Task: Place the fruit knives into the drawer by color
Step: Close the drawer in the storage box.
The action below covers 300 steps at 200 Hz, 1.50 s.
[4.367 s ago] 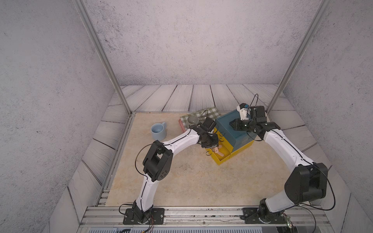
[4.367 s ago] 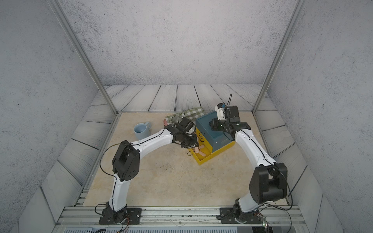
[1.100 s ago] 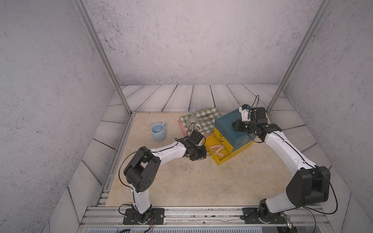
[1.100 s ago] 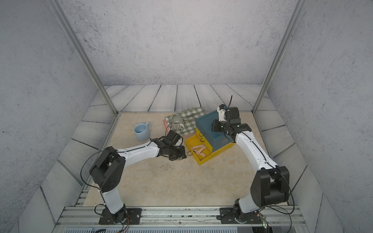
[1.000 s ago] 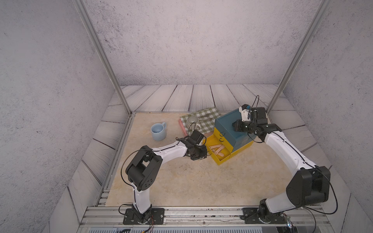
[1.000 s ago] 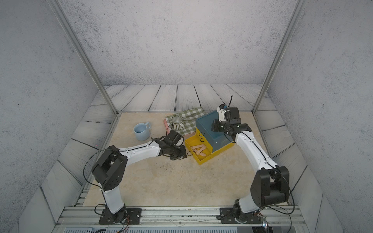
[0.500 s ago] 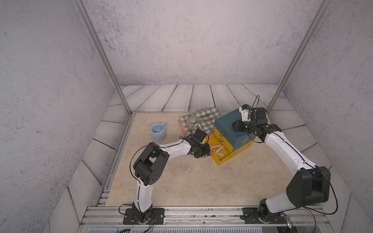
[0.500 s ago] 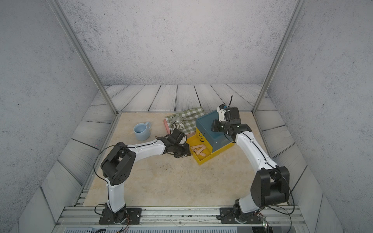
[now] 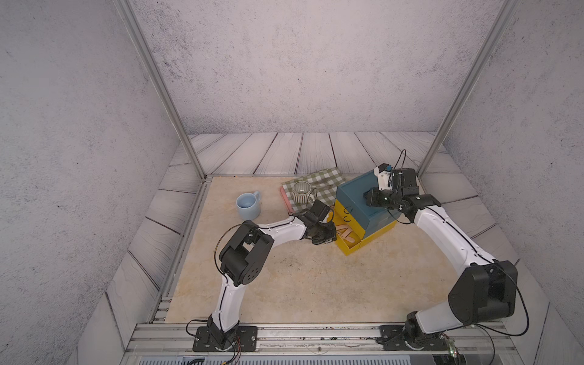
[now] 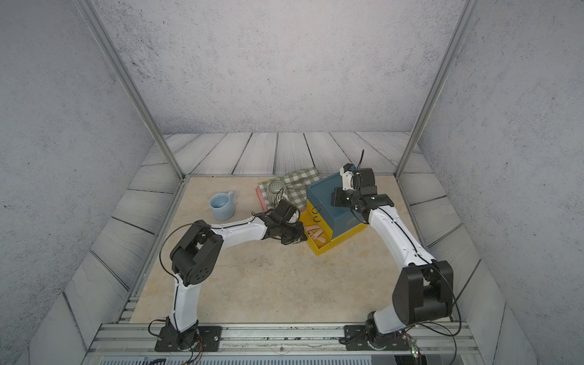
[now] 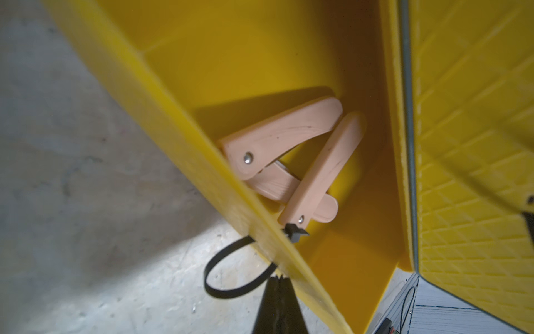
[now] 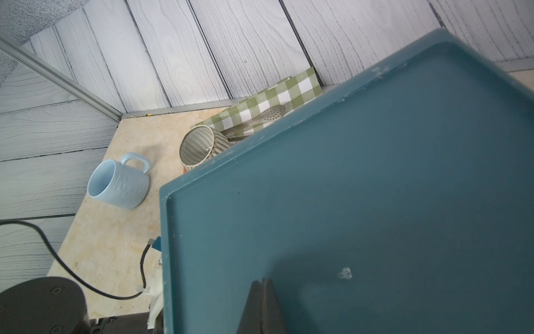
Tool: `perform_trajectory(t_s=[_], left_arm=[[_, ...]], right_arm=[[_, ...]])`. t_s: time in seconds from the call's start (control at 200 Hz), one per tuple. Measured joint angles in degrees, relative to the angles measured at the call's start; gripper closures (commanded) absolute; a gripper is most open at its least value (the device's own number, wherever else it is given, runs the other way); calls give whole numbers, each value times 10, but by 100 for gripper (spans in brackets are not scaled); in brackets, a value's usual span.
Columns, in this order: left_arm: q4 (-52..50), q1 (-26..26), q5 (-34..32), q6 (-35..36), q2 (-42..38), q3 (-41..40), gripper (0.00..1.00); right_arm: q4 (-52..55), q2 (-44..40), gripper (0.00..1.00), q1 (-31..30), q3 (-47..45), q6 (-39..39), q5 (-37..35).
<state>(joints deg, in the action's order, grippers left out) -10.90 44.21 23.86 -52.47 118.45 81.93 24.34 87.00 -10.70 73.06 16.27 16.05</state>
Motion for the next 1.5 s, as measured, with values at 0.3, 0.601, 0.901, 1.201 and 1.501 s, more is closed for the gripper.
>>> perform_trajectory(t_s=[0.3,0.601,0.901,1.201,1.501], left_arm=[[6,6,0,-15,17,45,100],[37,11,4,-43,56,56,100],[112,14,20,-81,72,56,100],[142,13,34,-111,87,49,100],[157,15,33,-98,63,16,100]], right_arm=[[0,0,98,0,0,0,1],[0,0,98,0,0,0,2],[0,1,97,0,0,0,7],[0,1,97,0,0,0,10],[-1,1,97,0,0,0,10]])
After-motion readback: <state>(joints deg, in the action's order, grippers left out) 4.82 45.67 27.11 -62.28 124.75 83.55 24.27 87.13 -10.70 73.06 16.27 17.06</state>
